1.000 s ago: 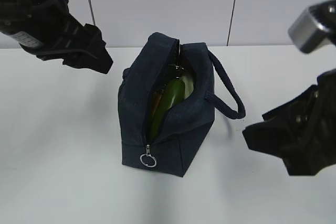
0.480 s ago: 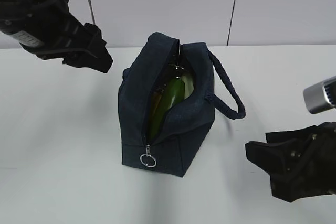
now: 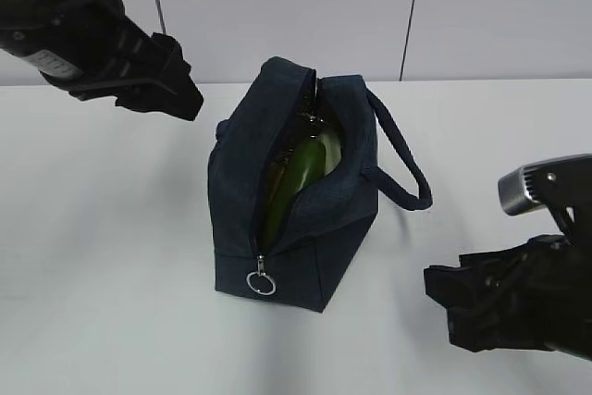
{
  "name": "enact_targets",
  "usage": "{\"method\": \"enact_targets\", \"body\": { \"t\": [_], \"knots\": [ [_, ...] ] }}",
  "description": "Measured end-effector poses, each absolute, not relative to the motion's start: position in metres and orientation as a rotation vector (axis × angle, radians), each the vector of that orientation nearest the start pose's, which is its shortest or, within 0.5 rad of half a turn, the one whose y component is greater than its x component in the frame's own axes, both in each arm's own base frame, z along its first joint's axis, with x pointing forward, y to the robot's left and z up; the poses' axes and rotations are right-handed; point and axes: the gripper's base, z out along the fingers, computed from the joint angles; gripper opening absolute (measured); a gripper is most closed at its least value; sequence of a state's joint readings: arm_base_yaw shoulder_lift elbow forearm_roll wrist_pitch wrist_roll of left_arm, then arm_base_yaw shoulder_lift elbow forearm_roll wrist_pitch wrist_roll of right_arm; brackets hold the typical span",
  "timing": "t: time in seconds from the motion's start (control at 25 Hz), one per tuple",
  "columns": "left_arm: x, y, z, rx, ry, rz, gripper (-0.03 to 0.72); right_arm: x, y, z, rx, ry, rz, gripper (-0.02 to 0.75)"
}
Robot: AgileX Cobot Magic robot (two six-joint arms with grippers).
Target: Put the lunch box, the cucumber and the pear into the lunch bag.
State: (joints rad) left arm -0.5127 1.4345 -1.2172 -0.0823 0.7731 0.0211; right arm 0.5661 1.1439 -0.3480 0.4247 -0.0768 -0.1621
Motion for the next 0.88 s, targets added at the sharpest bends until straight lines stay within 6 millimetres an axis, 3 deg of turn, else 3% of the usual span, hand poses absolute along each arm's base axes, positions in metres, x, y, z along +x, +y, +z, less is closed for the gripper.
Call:
{"method": "enact_targets", "body": {
  "t": [0.28,0.48,0.88],
  "knots": [
    [0.266,-0.159,0.314,0.667,2.498,-0.308,0.391,0.169,0.108,0.194,-0.503,2.154,0.354,0.258],
    [0.263,-0.165,0.306,0.742,2.533,-0.339,0.383,0.165,0.119,0.193,-0.658,2.044,0.342,0.243],
    [0.263,-0.173,0.300,0.912,2.499,-0.385,0.380,0.177,0.146,0.157,-0.895,1.902,0.409,0.243]
  ]
}}
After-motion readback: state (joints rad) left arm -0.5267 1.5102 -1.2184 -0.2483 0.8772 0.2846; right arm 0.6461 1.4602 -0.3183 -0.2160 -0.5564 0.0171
